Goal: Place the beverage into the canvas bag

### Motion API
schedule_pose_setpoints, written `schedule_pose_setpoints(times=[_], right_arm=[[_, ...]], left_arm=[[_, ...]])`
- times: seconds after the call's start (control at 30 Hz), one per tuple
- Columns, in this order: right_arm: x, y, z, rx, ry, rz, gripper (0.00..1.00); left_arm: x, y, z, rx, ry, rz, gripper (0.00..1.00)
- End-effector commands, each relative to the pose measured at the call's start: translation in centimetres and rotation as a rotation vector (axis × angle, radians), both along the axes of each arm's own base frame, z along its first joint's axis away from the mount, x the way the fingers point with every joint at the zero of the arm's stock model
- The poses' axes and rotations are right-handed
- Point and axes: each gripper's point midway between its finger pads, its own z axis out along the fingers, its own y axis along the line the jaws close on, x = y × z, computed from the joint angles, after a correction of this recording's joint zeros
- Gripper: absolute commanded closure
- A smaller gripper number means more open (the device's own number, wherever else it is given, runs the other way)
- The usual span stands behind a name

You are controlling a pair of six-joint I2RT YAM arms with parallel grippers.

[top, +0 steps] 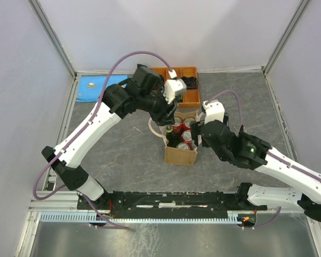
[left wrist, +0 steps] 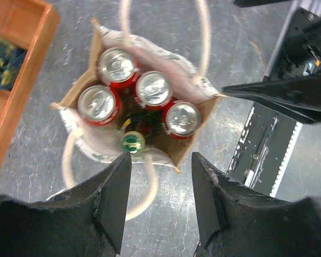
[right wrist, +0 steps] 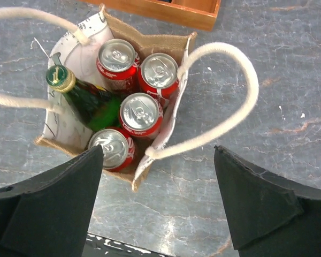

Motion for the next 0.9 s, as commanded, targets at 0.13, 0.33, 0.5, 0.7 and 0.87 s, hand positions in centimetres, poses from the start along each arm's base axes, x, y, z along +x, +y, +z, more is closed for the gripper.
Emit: schedule_pose_setpoints(times=[0.13, 0.33, 0.5, 0.7, 0.87], right_arm=[[2.4, 3.9, 2.6, 0.047, 0.039, 0.004, 0.01], [2.6, 4.4, 0.3, -0.034, 0.131, -0.044, 0.01], [2.8, 5.1, 0.3, 0.009, 0.126, -0.040, 0.01], [3.0, 5.1, -0.2, 0.025, 0.129, -0.081, 0.01], [3.0, 4.9, -0.9, 0.029, 0.135, -0.108, 0.01]], left_arm=[[3.7, 3.3, -0.7, -0.103, 0.105, 0.180, 0.23], [4.4, 4.0, -1.6, -0.142, 0.086, 0.243, 0.12], [4.5, 4.4, -2.3, -0.131, 0.081, 0.259, 0.12], [4.5, 4.4, -2.5, -0.138, 0.086, 0.266, 0.13], [4.6, 4.4, -3.0, -0.127, 0.088, 0.266, 0.13]])
